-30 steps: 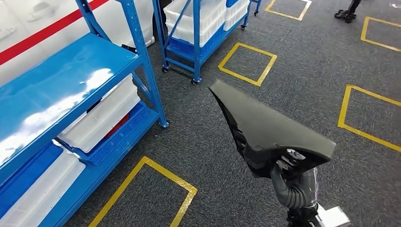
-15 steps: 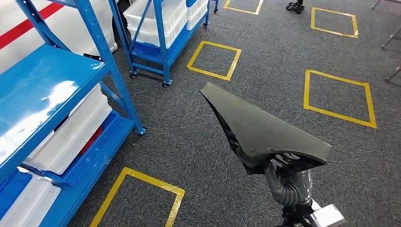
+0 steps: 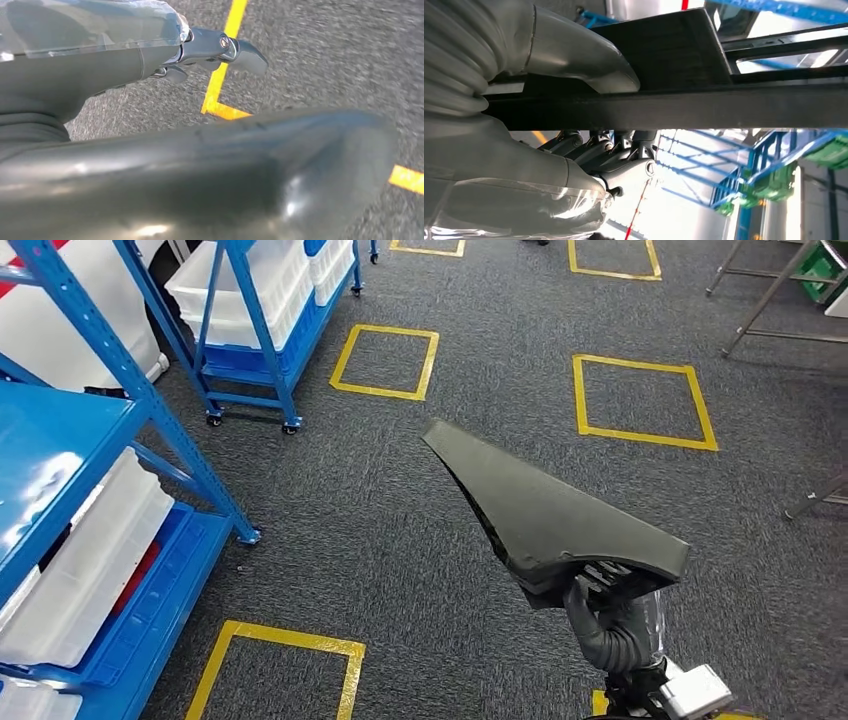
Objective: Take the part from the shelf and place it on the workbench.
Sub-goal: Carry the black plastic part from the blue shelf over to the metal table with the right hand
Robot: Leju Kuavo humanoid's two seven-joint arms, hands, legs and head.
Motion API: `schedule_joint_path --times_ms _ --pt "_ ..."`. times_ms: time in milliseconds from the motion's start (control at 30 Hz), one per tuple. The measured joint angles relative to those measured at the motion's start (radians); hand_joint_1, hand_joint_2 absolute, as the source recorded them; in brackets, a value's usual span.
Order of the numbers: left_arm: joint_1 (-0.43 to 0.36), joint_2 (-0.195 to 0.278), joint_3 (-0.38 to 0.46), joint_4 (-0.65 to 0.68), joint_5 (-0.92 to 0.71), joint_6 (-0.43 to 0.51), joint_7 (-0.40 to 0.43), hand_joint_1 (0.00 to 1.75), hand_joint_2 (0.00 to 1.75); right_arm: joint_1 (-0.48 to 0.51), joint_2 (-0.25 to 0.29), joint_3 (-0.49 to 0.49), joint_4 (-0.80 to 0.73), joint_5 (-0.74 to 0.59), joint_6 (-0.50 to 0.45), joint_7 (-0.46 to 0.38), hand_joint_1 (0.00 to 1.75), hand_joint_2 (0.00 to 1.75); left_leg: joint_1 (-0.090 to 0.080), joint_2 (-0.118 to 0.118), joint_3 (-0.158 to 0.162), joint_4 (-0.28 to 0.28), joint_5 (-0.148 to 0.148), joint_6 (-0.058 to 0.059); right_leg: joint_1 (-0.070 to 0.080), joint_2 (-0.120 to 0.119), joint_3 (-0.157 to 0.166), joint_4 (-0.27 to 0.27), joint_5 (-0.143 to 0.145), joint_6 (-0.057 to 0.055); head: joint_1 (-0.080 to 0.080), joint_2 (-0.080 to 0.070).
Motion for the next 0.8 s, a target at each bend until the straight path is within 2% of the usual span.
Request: schedule_joint_path --times_ms 33,67,100,133,167,200,233,267,300,333,367,400,433,467,500,533,567,600,633,667,700,733,800 --pt "0.001 0.0 0.0 0.0 0.0 -0.001 -0.004 0.0 0.0 0.005 -0.002 -0.001 -0.003 0.0 -0.002 -0.004 1.75 1.75 0.002 -0.028 -0.015 0.035 -0.022 -0.005 -0.004 0.012 0.004 -0.006 0.004 -0.004 0.0 0.0" --pt "0.002 0.0 0.0 0.0 -0.001 -0.002 -0.008 0.0 0.0 0.009 -0.003 -0.001 -0.004 0.0 -0.003 -0.007 1.75 1.75 0.006 -0.059 -0.039 0.091 -0.052 -0.008 -0.006 0.024 0.004 -0.008 0.005 -0.006 0.0 0.0" --pt "0.005 0.0 0.0 0.0 -0.002 -0.003 -0.012 0.0 0.0 0.013 -0.004 -0.002 -0.005 0.001 -0.006 -0.01 1.75 1.75 0.008 -0.079 -0.071 0.157 -0.083 -0.011 -0.007 0.037 0.004 -0.007 0.005 -0.008 0.0 0.0" --pt "0.008 0.0 0.0 0.0 -0.003 -0.005 -0.016 0.0 0.0 0.022 -0.005 -0.004 -0.006 0.002 -0.009 -0.014 1.75 1.75 0.01 -0.087 -0.1 0.216 -0.104 -0.013 -0.007 0.051 0.003 -0.006 0.005 -0.01 0.0 0.0" --pt "0.01 0.0 0.0 0.0 -0.005 -0.008 -0.02 0.0 0.0 0.034 -0.005 -0.008 -0.009 0.004 -0.013 -0.017 1.75 1.75 0.011 -0.09 -0.118 0.248 -0.107 -0.015 -0.007 0.067 0.003 -0.005 0.005 -0.009 0.0 0.0" --pt "0.012 0.0 0.0 0.0 -0.008 -0.011 -0.023 0.0 0.0 0.049 -0.005 -0.013 -0.014 0.008 -0.017 -0.021 1.75 1.75 0.013 -0.092 -0.119 0.245 -0.09 -0.017 -0.008 0.082 0.004 -0.002 0.004 -0.008 0.0 0.0" --pt "0.014 0.0 -0.001 0.0 -0.015 -0.011 -0.025 0.0 0.0 0.063 -0.005 -0.02 -0.021 0.014 -0.025 -0.023 1.75 1.75 0.016 -0.097 -0.103 0.204 -0.056 -0.019 -0.01 0.098 0.004 0.001 0.002 -0.005 0.0 0.0" --pt "0.015 0.0 -0.004 0.0 -0.026 -0.007 -0.024 0.0 0.0 0.078 -0.005 -0.028 -0.03 0.022 -0.036 -0.025 1.75 1.75 0.02 -0.118 -0.078 0.142 -0.019 -0.021 -0.012 0.114 0.002 0.007 -0.001 0.0 0.0 0.0" --pt "0.017 0.0 -0.008 0.0 -0.042 0.001 -0.023 0.0 0.0 0.093 -0.005 -0.039 -0.041 0.031 -0.051 -0.027 1.75 1.75 0.024 -0.148 -0.053 0.082 0.007 -0.022 -0.013 0.127 -0.001 0.016 -0.006 0.006 0.0 0.0" --pt "0.02 -0.001 -0.015 0.0 -0.06 0.01 -0.021 0.0 0.0 0.112 -0.005 -0.052 -0.056 0.04 -0.067 -0.029 1.75 1.75 0.028 -0.174 -0.034 0.039 0.021 -0.02 -0.014 0.14 -0.007 0.024 -0.009 0.012 0.0 0.0" --pt "0.026 -0.002 -0.024 0.0 -0.076 0.021 -0.019 0.0 0.0 0.134 -0.005 -0.068 -0.074 0.046 -0.081 -0.031 1.75 1.75 0.029 -0.193 -0.025 0.017 0.022 -0.018 -0.016 0.152 -0.013 0.031 -0.011 0.019 0.0 0.0" --pt "0.031 -0.003 -0.031 0.0 -0.087 0.028 -0.02 0.0 0.0 0.156 -0.004 -0.083 -0.092 0.049 -0.09 -0.034 1.75 1.75 0.026 -0.194 -0.021 0.012 0.017 -0.014 -0.017 0.163 -0.019 0.034 -0.01 0.024 0.0 0.0" --pt "0.037 -0.004 -0.037 0.0 -0.094 0.032 -0.021 0.0 0.0 0.175 -0.004 -0.098 -0.109 0.05 -0.095 -0.037 1.75 1.75 0.025 -0.181 -0.019 0.01 0.017 -0.007 -0.021 0.178 -0.023 0.034 -0.008 0.03 0.0 0.0" --pt "0.042 -0.005 -0.041 0.0 -0.098 0.034 -0.024 0.0 0.0 0.191 -0.003 -0.111 -0.123 0.051 -0.096 -0.038 1.75 1.75 0.024 -0.165 -0.017 0.006 0.019 -0.001 -0.022 0.175 -0.027 0.038 -0.01 0.034 0.0 0.0" --pt "0.045 -0.005 -0.046 0.0 -0.1 0.034 -0.028 0.0 0.0 0.203 -0.002 -0.12 -0.133 0.052 -0.094 -0.038 1.75 1.75 0.024 -0.149 -0.015 0.002 0.02 0.006 -0.021 0.155 -0.035 0.053 -0.02 0.038 0.0 0.0" --pt "0.048 -0.006 -0.051 0.0 -0.103 0.033 -0.03 0.0 0.0 0.21 -0.001 -0.129 -0.142 0.054 -0.093 -0.037 1.75 1.75 0.024 -0.133 -0.013 -0.002 0.022 0.013 -0.019 0.124 -0.052 0.087 -0.039 0.041 0.0 0.0" --pt "0.049 -0.006 -0.056 0.0 -0.105 0.031 -0.032 0.0 0.0 0.214 0.002 -0.136 -0.149 0.057 -0.091 -0.036 1.75 1.75 0.022 -0.117 -0.012 -0.004 0.022 0.018 -0.017 0.085 -0.079 0.141 -0.068 0.044 0.0 0.0" --pt "0.051 -0.006 -0.059 0.0 -0.108 0.03 -0.033 0.0 0.0 0.217 0.005 -0.142 -0.155 0.06 -0.09 -0.033 1.75 1.75 0.019 -0.102 -0.012 -0.005 0.021 0.022 -0.017 0.059 -0.113 0.207 -0.099 0.047 0.0 0.0" --pt "0.053 -0.006 -0.063 0.0 -0.11 0.029 -0.033 0.0 0.0 0.22 0.009 -0.148 -0.159 0.064 -0.09 -0.031 1.75 1.75 0.016 -0.085 -0.012 -0.005 0.019 0.024 -0.019 0.045 -0.144 0.269 -0.121 0.049 0.0 0.0" --pt "0.054 -0.006 -0.065 0.0 -0.113 0.027 -0.033 0.0 0.0 0.225 0.013 -0.154 -0.163 0.069 -0.089 -0.028 1.75 1.75 0.014 -0.069 -0.011 -0.005 0.017 0.025 -0.02 0.038 -0.163 0.307 -0.129 0.049 0.0 0.0" --pt "0.054 -0.006 -0.069 0.0 -0.115 0.025 -0.033 0.0 0.0 0.231 0.017 -0.16 -0.167 0.073 -0.089 -0.026 1.75 1.75 0.012 -0.054 -0.01 -0.005 0.015 0.025 -0.021 0.034 -0.162 0.307 -0.118 0.049 0.0 0.0" --pt "0.054 -0.006 -0.072 0.0 -0.117 0.021 -0.034 0.0 0.0 0.235 0.02 -0.165 -0.171 0.077 -0.089 -0.025 1.75 1.75 0.01 -0.04 -0.008 -0.005 0.013 0.025 -0.021 0.028 -0.139 0.265 -0.09 0.046 0.0 0.0" --pt "0.053 -0.006 -0.08 0.0 -0.123 0.013 -0.035 0.0 0.0 0.241 0.025 -0.176 -0.183 0.082 -0.092 -0.024 1.75 1.75 0.007 -0.017 0.0 -0.005 0.007 0.021 -0.012 -0.013 -0.059 0.122 -0.034 0.035 0.0 0.0"
